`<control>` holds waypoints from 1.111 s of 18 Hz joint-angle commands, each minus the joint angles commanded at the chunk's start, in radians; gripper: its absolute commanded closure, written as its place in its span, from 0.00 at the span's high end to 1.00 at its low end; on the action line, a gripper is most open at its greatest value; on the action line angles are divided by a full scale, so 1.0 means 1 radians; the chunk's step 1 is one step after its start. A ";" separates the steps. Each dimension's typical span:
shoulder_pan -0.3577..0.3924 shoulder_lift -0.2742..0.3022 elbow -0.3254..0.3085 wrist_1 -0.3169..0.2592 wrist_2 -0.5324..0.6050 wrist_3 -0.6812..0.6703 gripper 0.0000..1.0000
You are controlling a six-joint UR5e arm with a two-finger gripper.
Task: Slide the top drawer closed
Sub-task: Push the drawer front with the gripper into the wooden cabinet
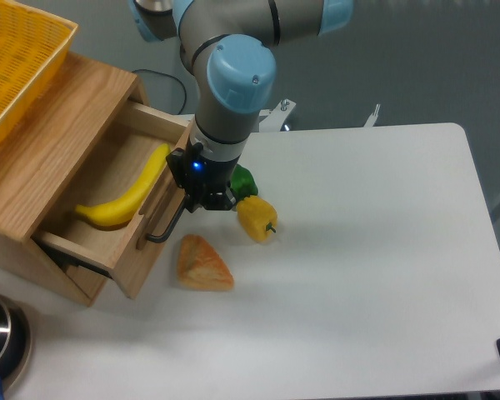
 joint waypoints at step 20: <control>-0.112 0.002 0.000 0.005 -0.017 -0.101 0.00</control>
